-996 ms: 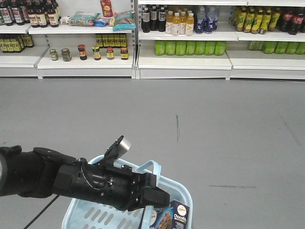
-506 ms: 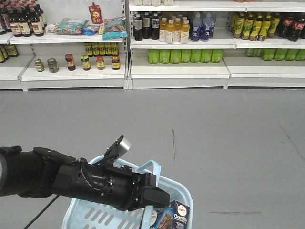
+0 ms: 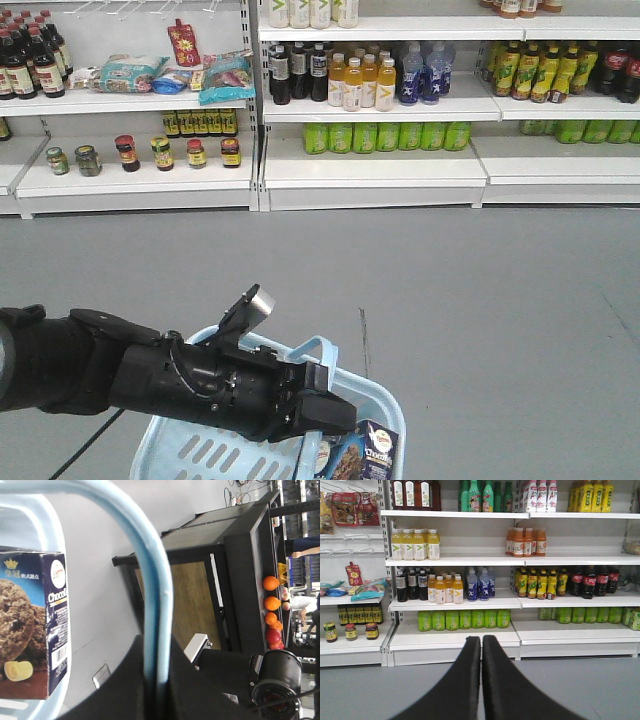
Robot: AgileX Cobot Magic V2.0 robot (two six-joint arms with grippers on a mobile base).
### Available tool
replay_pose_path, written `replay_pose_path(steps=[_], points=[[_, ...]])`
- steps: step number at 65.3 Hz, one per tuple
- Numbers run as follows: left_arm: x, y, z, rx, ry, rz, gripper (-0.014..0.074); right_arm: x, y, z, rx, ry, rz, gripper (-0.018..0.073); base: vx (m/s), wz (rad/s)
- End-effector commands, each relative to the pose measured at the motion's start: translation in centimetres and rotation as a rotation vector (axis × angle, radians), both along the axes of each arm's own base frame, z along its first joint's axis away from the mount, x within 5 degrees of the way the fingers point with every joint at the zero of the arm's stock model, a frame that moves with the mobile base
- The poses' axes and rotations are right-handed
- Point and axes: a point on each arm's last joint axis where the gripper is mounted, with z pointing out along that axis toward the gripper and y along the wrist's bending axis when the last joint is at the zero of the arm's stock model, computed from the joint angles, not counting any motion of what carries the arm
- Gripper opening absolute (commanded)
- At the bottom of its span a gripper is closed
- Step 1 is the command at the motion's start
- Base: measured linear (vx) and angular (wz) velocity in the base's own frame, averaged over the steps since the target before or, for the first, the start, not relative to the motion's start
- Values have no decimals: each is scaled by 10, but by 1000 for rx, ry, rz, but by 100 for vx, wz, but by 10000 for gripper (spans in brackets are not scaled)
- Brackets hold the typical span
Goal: Left arm holds basket, right arm returns cookies
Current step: 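Drive toward the drink shelves holding the basket in the left gripper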
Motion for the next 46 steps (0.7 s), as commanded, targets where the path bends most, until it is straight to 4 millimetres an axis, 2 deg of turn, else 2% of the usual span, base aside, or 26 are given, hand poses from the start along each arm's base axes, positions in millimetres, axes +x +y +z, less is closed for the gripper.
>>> replay_pose_path(steps=[1,46], points=[[-1,-5,26,-116,-29,-12,-6,-1,0,8,-22,-83,-7,-8,36,2],[-1,-5,26,-116,-29,-12,-6,-1,0,8,-22,-83,-7,-8,34,-1]])
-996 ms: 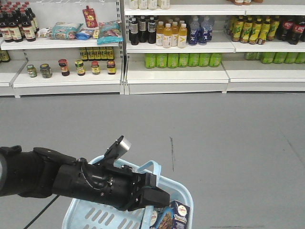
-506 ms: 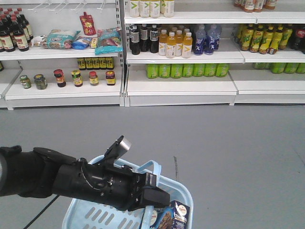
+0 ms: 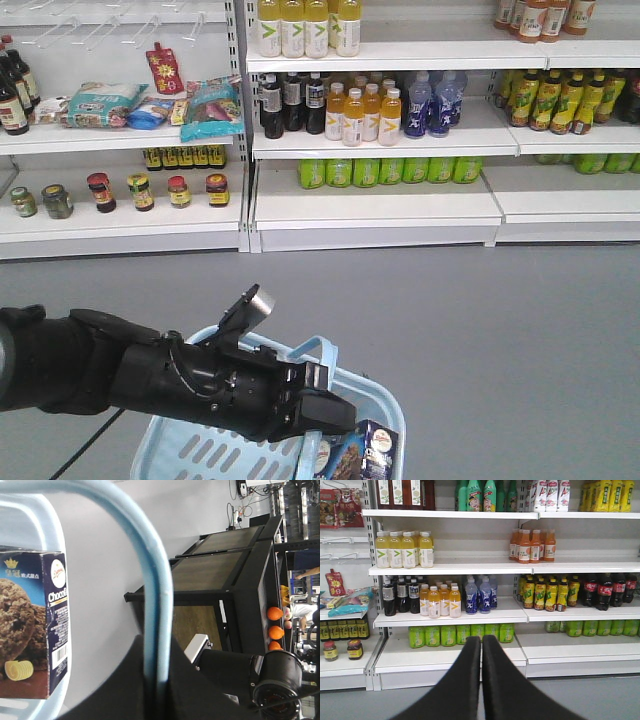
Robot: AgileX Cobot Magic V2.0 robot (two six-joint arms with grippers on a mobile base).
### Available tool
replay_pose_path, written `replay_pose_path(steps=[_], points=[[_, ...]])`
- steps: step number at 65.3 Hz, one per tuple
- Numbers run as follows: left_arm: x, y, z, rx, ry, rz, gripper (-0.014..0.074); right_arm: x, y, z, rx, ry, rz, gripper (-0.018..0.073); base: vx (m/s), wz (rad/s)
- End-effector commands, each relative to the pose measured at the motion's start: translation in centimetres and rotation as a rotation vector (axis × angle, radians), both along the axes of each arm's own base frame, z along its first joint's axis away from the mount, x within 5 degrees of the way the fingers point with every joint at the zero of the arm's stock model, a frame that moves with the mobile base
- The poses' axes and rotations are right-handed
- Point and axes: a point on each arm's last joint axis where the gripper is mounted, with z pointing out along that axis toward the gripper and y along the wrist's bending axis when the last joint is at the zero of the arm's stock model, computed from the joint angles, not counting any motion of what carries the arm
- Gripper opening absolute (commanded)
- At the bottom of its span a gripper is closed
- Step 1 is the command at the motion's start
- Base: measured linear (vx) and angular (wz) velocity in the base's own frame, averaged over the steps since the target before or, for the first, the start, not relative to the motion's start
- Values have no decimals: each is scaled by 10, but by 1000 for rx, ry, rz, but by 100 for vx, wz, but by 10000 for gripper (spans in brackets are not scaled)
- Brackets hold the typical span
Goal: Left arm holds basket, right arm returns cookies
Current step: 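Drive toward the drink shelves holding the basket in the left gripper, then turn and drive past the potted plant carrying the basket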
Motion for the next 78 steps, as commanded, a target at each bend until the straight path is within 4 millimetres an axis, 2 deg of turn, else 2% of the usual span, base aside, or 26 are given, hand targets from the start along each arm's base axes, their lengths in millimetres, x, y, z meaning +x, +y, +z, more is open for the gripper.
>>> replay_pose_path(steps=[1,61,78], points=[[-1,-5,26,-117,-29,-12,-6,-1,0,8,-22,-83,-7,-8,33,-8],[-1,-5,26,-117,-29,-12,-6,-1,0,8,-22,-83,-7,-8,32,-1],[-1,-5,26,-117,-29,-12,-6,-1,0,8,-22,-83,-7,-8,27,-28]])
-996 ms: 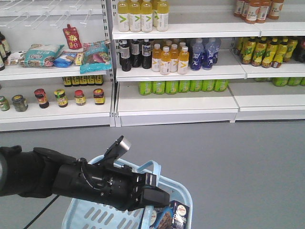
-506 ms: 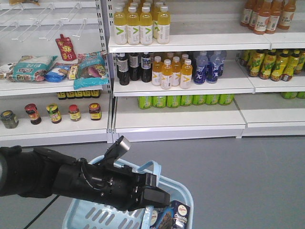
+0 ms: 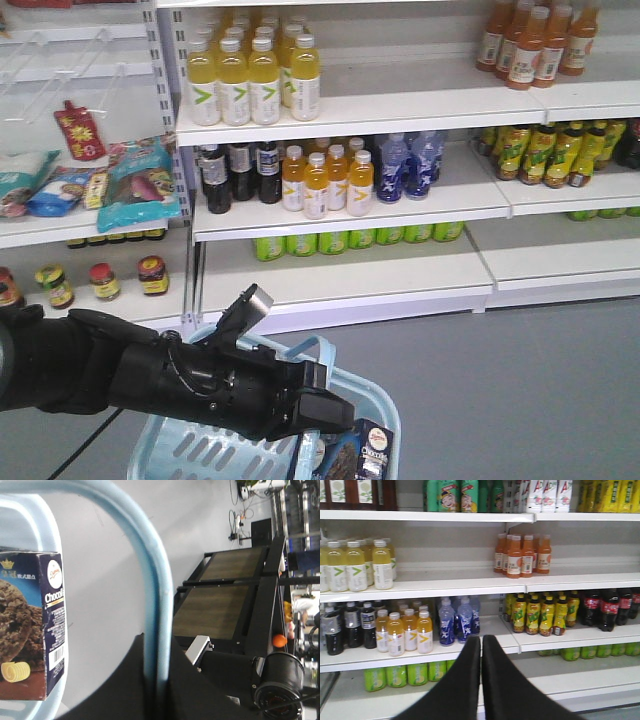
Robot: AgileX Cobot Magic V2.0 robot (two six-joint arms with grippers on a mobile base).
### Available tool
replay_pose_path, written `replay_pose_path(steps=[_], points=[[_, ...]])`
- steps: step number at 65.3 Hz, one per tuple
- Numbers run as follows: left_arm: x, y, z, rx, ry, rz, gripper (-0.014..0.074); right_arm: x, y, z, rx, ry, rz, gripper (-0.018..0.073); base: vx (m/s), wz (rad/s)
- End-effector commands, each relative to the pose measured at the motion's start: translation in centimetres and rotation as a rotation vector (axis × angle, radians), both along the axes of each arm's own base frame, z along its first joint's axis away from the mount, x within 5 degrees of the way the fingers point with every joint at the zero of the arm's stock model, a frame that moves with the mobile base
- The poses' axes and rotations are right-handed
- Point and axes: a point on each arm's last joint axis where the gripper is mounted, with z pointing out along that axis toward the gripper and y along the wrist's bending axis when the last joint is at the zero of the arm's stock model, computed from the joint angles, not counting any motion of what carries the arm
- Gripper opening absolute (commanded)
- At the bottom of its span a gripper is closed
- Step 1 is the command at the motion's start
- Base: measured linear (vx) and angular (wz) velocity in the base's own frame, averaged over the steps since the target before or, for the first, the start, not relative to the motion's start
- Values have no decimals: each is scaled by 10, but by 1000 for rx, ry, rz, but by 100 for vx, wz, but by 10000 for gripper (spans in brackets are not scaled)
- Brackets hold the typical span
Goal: Left arm holds basket, right arm returns cookies
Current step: 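Turn and drive past the potted plant carrying the basket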
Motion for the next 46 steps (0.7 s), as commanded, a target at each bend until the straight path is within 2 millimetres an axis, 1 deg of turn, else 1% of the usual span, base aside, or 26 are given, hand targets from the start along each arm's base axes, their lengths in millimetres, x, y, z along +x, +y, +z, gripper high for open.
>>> replay_pose_path(steps=[1,16,46], points=[[-1,-5,26,-119,-29,-14,-6,-1,0,8,-22,-83,-7,-8,25,-46],[-1,-5,26,-119,-29,-14,-6,-1,0,8,-22,-83,-7,-8,23,-54],[-1,-5,26,-119,-29,-14,-6,-1,0,7,-21,-82,-7,-8,18,-62]])
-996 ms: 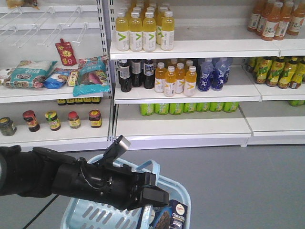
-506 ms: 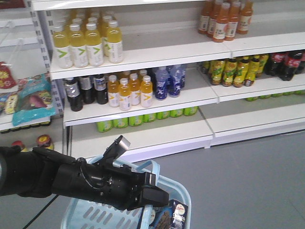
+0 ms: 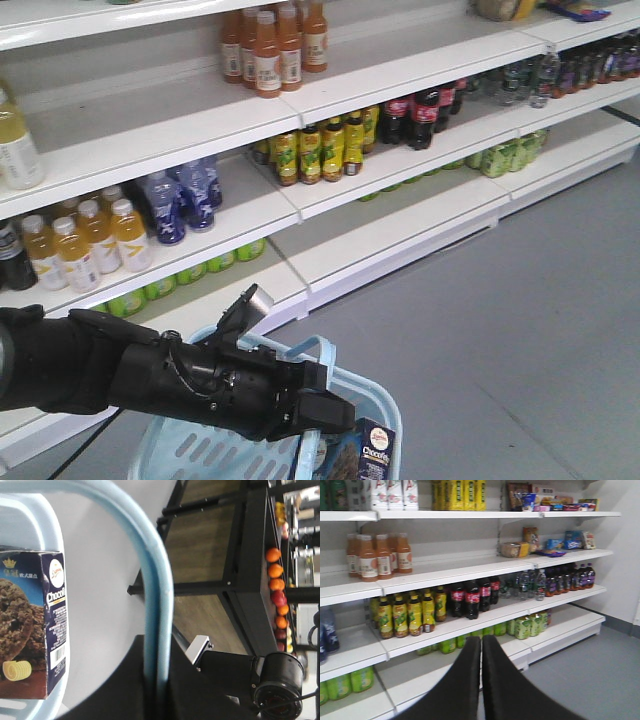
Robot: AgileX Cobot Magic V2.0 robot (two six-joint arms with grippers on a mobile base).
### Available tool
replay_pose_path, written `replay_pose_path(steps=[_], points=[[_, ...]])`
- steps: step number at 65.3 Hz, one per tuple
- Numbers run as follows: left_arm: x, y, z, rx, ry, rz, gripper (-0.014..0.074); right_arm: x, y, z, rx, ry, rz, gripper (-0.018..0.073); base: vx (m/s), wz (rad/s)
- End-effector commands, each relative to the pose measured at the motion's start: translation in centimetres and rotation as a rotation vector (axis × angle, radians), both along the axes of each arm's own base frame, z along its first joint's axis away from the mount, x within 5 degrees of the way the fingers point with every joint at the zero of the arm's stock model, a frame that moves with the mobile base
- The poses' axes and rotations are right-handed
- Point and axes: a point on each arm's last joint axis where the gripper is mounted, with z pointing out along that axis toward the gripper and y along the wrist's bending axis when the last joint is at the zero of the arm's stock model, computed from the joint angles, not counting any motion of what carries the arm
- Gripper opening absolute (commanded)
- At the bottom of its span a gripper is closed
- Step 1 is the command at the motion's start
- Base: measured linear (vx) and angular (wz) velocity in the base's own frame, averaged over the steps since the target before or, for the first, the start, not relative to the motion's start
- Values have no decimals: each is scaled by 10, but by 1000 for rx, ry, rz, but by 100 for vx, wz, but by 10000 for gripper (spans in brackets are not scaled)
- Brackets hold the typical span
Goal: Left arm holds basket, right arm returns cookies
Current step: 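Turn and drive past the potted plant carrying the basket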
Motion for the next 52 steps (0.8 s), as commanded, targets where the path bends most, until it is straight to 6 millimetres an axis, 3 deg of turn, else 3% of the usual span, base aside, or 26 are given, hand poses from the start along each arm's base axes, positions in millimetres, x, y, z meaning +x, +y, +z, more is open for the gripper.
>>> replay_pose_path(steps=[1,52], points=[[-1,-5,26,-119,-29,-14,-6,-1,0,7,-21,-82,-7,-8,15,-59],[-1,-5,26,-119,-29,-14,-6,-1,0,8,-22,-83,-7,-8,13,-57]])
